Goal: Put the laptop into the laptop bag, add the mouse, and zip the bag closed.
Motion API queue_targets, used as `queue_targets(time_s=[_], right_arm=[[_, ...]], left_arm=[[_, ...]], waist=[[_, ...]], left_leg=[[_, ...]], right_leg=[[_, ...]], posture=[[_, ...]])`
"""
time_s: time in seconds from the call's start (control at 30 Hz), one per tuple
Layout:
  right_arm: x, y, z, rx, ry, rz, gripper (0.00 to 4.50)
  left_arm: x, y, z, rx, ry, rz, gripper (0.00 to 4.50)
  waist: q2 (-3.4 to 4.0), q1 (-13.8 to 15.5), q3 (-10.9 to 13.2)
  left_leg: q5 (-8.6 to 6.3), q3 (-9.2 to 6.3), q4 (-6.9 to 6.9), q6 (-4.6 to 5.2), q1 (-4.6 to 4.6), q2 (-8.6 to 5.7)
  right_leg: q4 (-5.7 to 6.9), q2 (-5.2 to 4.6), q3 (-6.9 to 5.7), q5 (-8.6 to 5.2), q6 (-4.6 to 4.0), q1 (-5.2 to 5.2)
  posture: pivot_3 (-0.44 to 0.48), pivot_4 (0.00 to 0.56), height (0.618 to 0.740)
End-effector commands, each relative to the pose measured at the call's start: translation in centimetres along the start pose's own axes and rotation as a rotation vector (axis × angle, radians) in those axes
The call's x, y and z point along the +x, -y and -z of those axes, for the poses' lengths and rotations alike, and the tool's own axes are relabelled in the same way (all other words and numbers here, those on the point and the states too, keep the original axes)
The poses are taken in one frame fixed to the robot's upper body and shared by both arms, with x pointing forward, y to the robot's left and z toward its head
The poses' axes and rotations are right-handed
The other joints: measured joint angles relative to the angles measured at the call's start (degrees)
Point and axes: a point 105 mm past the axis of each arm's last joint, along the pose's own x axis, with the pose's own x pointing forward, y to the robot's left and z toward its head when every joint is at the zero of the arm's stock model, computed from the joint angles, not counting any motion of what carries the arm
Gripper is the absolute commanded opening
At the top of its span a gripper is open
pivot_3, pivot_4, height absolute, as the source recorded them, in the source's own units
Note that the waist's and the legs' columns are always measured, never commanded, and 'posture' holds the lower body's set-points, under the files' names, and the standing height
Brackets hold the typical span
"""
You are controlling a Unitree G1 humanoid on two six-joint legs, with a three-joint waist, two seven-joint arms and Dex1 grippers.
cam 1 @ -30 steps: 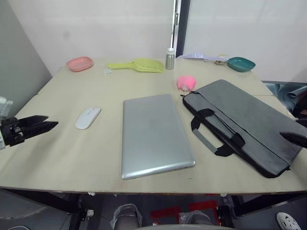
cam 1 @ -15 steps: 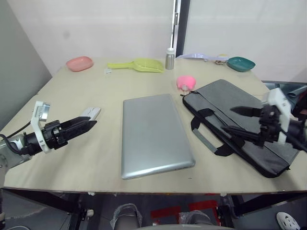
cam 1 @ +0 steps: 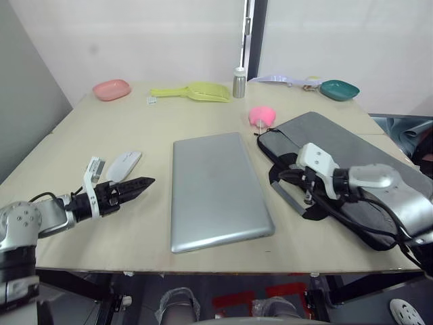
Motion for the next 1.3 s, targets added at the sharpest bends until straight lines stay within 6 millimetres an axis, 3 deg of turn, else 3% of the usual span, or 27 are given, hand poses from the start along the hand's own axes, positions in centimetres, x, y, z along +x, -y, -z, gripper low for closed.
queue_targets(time_s=[0.03,0.2,0.4,0.5,0.73,0.97,1.3], right_arm=[[2.2,2.7,0.3,-0.062,-0.041,0.081,0.04],[5.3,3.6,0.2,-0.131,-0.075,0.07,0.04],[6.8,4.6,2.0,-0.237,-0.209,0.095,0.04],[7.1,3.4,2.1,-0.248,-0.213,0.037,0.04],[8.0,0.4,3.1,-0.233,-0.233,-0.044,0.04],[8.9,-2.1,1.9,-0.18,-0.171,-0.091,0.04],[10.8,-3.6,-0.4,-0.138,-0.099,-0.112,0.04]], left_arm=[[1.4,-0.1,0.0,-0.075,-0.065,0.015,4.5],[3.2,-1.9,0.1,-0.156,-0.115,-0.048,4.5],[4.6,-2.5,0.8,-0.156,-0.197,-0.075,4.5],[5.4,-2.1,0.8,-0.163,-0.214,-0.048,4.5],[6.6,-1.0,2.9,-0.217,-0.316,0.022,4.5],[6.9,-1.6,5.0,-0.237,-0.398,0.007,4.5],[7.5,-1.3,5.1,-0.229,-0.403,0.038,4.5]], waist=[[-0.01,-0.05,-0.01],[0.0,-0.21,-0.01],[-0.01,0.49,-0.01],[0.0,0.5,-0.01],[-0.01,0.39,-0.03],[0.02,0.03,-0.3],[0.14,-0.46,-0.54]], left_leg=[[0.0,0.0,0.03,0.0,0.05,0.0],[0.01,-0.07,0.1,0.0,-0.1,-0.03],[0.31,-0.41,0.17,-0.02,-0.49,-0.11],[0.18,-0.47,0.23,-0.22,-0.45,-0.13],[0.19,-0.53,0.36,-0.23,-0.36,-0.13],[0.17,-0.53,0.15,-0.25,-0.26,-0.11],[0.14,-0.31,-0.27,-0.3,0.42,-0.1]], right_leg=[[0.01,-0.01,0.0,0.0,0.0,0.06],[0.05,-0.03,-0.07,0.02,-0.04,0.0],[-0.03,-0.1,-0.39,0.05,-0.09,-0.01],[-0.01,-0.11,-0.4,0.08,-0.11,0.09],[-0.03,-0.13,-0.42,0.12,-0.15,0.3],[-0.16,-0.1,-0.45,0.12,-0.15,0.43],[-0.29,-0.07,-0.31,0.09,-0.17,0.65]], posture=[[0.0,0.15,0.74],[0.0,0.15,0.74],[0.0,0.15,0.74],[0.0,0.15,0.74],[0.0,0.15,0.74],[0.0,0.15,0.74],[0.0,0.15,0.74]])
